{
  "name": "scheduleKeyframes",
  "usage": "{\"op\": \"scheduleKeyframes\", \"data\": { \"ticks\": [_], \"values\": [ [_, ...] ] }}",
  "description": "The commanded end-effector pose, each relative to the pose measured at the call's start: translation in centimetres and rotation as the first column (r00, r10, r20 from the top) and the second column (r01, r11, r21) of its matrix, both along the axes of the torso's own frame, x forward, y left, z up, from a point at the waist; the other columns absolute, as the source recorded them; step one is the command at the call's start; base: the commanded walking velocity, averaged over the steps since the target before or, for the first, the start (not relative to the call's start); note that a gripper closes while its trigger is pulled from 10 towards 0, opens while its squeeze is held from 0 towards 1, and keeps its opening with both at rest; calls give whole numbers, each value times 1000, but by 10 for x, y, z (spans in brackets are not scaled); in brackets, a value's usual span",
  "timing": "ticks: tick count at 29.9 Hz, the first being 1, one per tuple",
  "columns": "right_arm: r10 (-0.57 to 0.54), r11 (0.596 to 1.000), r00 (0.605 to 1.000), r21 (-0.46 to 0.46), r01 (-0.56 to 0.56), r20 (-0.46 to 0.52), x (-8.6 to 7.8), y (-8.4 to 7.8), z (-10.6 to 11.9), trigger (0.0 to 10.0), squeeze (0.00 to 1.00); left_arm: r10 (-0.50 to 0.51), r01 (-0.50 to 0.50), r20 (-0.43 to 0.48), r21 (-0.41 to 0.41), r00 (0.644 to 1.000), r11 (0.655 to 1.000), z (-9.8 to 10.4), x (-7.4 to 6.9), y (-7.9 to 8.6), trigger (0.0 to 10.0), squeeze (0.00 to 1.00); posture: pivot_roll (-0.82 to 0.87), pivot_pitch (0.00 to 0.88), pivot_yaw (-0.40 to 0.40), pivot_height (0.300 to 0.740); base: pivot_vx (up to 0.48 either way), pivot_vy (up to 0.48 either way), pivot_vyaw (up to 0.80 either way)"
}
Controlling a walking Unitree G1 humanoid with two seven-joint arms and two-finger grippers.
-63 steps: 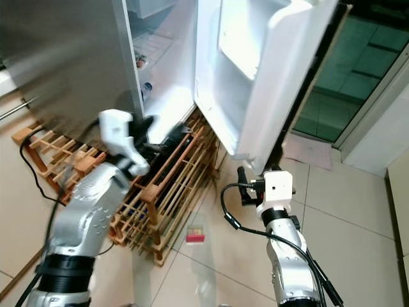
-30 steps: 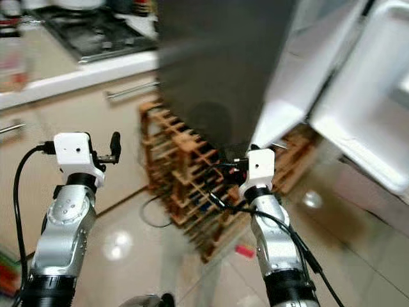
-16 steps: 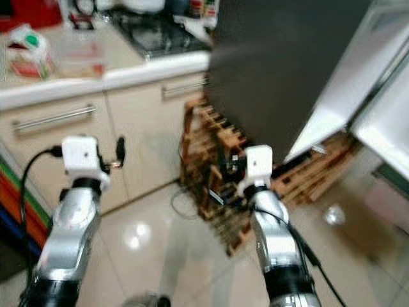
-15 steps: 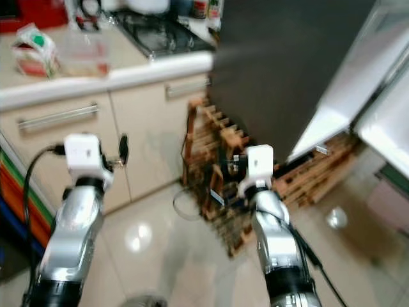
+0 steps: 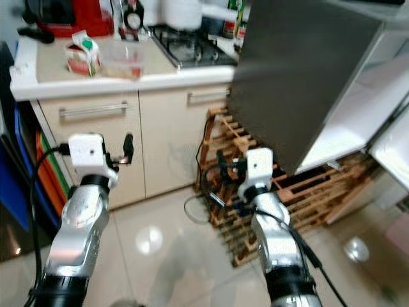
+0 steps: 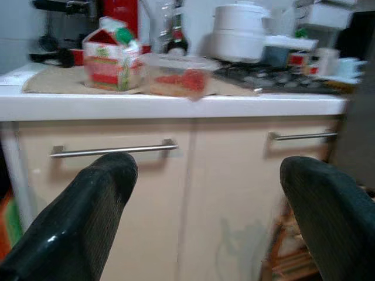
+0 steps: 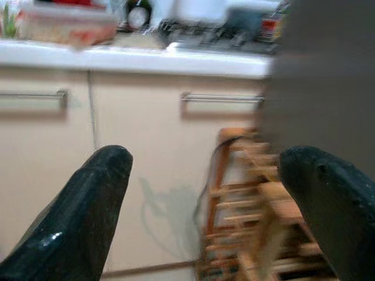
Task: Restocking fridge
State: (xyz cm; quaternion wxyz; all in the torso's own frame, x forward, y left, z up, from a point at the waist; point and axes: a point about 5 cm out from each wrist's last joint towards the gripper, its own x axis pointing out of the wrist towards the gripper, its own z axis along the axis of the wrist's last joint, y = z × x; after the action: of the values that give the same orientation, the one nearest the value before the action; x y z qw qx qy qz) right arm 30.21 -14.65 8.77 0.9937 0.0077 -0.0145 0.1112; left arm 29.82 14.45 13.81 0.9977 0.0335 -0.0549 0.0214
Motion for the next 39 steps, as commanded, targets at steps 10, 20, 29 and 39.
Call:
{"op": "scheduleKeyframes", "data": {
  "ticks": [10, 20, 29, 39],
  "values": [
    [30, 1000, 1000, -1, -30, 10, -4, 10, 0, 10000, 86, 17, -17, -14, 18, 1000, 1000, 0, 3, 4, 10000, 0, 69, 0, -73, 736, 406, -251, 503],
    [22, 1000, 999, 15, -23, 41, -3, 10, 7, 10000, 86, 52, -49, -52, 44, 997, 998, -11, 1, 14, 10000, 0, 65, 0, -73, 736, 411, -203, 506],
    [-75, 997, 996, 32, 74, 40, 1, -4, 8, 10000, 31, -48, 48, -1, 8, 999, 999, -1, 0, 4, 10000, 0, 49, 0, -57, 736, 205, 0, 58],
    [-47, 999, 998, 18, 46, 49, 4, 1, 12, 10000, 27, -56, 54, 114, 19, 992, 998, 22, 5, -1, 10000, 0, 60, 0, -100, 736, 466, 0, 0]
  ]
}}
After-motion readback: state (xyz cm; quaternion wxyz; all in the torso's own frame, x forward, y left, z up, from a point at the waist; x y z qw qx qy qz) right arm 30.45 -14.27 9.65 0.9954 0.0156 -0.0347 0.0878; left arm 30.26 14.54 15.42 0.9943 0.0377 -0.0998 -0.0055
